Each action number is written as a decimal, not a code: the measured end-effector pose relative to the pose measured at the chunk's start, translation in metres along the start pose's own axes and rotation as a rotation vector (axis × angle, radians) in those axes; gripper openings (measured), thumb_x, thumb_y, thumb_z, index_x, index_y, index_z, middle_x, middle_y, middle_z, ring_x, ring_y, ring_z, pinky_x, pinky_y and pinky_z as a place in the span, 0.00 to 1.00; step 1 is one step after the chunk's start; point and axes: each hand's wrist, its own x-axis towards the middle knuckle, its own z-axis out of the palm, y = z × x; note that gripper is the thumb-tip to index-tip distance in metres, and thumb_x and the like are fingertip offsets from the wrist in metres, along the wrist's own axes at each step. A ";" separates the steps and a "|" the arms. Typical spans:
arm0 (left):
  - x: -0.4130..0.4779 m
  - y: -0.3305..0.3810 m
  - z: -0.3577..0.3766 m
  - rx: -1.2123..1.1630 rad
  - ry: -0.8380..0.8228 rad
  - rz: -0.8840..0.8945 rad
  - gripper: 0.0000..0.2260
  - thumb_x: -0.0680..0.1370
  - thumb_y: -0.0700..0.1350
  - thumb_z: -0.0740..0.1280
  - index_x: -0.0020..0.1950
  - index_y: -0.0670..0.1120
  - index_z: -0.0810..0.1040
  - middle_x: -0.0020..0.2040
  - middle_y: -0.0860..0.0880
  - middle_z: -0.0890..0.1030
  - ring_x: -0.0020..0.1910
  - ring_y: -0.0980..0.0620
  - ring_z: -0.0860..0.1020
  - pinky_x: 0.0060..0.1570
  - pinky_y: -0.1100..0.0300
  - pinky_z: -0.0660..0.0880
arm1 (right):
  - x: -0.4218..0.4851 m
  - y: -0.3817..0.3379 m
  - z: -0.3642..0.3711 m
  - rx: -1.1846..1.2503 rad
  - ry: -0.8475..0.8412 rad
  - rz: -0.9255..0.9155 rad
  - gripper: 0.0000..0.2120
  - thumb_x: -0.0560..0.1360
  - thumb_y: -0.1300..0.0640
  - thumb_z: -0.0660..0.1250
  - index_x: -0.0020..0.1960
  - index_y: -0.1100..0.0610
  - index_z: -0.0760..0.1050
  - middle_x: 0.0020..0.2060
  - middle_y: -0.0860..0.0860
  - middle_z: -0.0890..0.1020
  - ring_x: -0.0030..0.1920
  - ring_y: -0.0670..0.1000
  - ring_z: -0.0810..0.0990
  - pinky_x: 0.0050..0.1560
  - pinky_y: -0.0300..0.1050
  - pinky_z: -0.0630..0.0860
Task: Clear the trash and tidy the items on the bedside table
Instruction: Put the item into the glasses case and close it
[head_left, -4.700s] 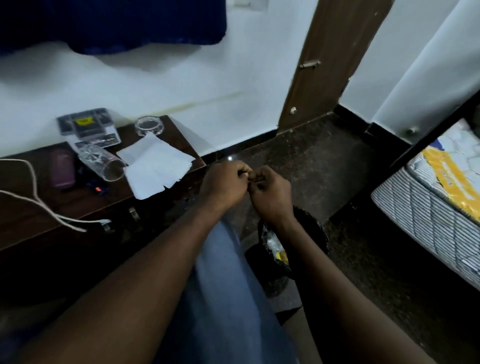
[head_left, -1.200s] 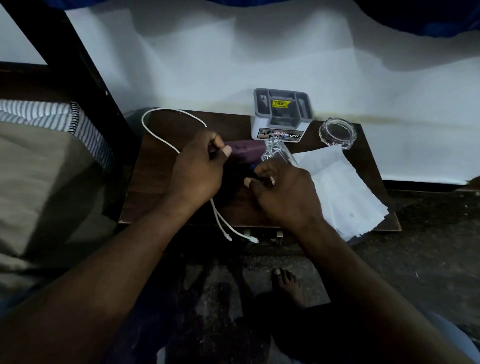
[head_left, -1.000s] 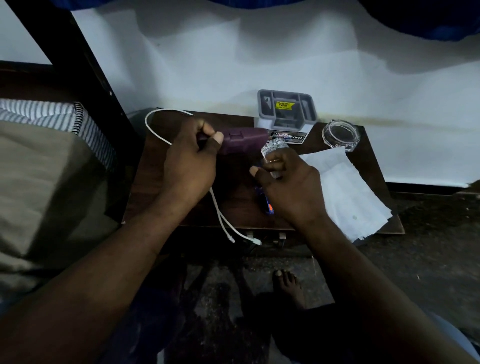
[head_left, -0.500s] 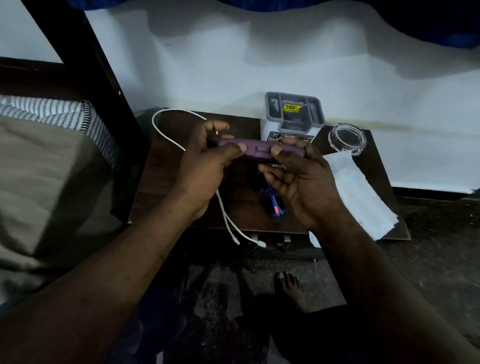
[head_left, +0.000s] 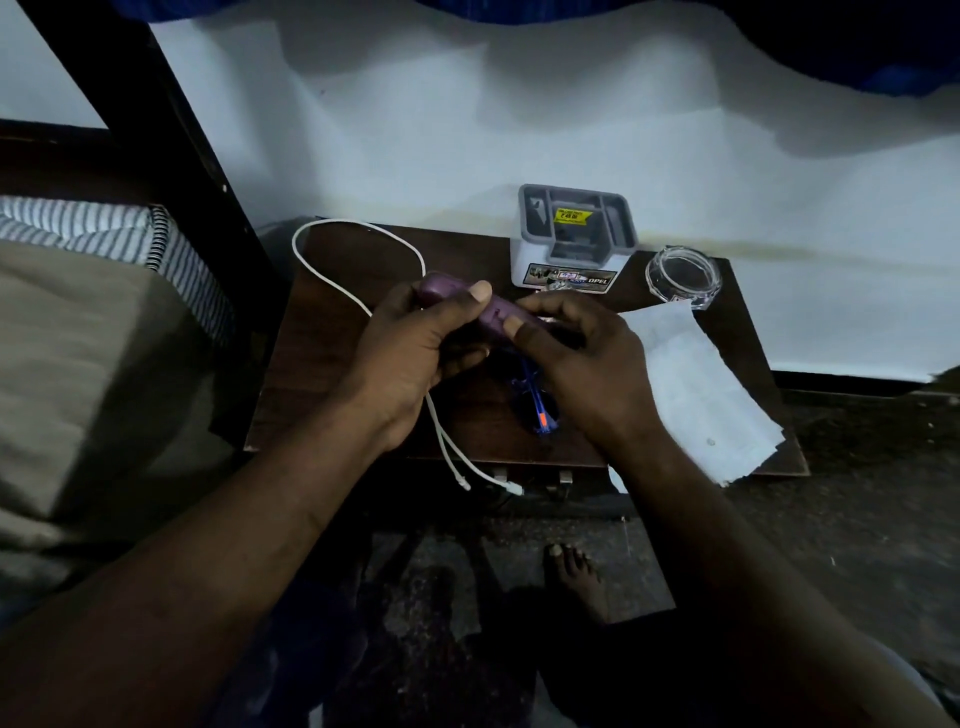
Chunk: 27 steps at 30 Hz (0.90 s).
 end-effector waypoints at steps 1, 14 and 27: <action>0.000 0.000 0.001 0.013 0.011 0.010 0.14 0.77 0.44 0.74 0.59 0.44 0.77 0.50 0.44 0.85 0.49 0.48 0.84 0.55 0.48 0.81 | -0.001 0.000 0.002 -0.022 -0.012 -0.027 0.09 0.75 0.47 0.74 0.54 0.46 0.85 0.49 0.40 0.87 0.52 0.41 0.85 0.59 0.51 0.81; -0.002 0.000 -0.002 0.157 0.031 0.015 0.08 0.77 0.47 0.74 0.52 0.44 0.82 0.45 0.43 0.86 0.39 0.48 0.84 0.38 0.55 0.83 | -0.006 -0.008 0.001 -0.380 0.010 -0.277 0.21 0.75 0.37 0.60 0.49 0.50 0.84 0.37 0.49 0.86 0.37 0.52 0.83 0.42 0.53 0.79; -0.004 0.000 -0.002 0.213 0.045 0.037 0.07 0.76 0.47 0.74 0.48 0.44 0.84 0.39 0.45 0.86 0.36 0.48 0.85 0.34 0.54 0.82 | -0.007 -0.008 0.003 -0.577 0.036 -0.329 0.16 0.82 0.45 0.63 0.44 0.55 0.80 0.36 0.58 0.83 0.38 0.63 0.81 0.36 0.51 0.73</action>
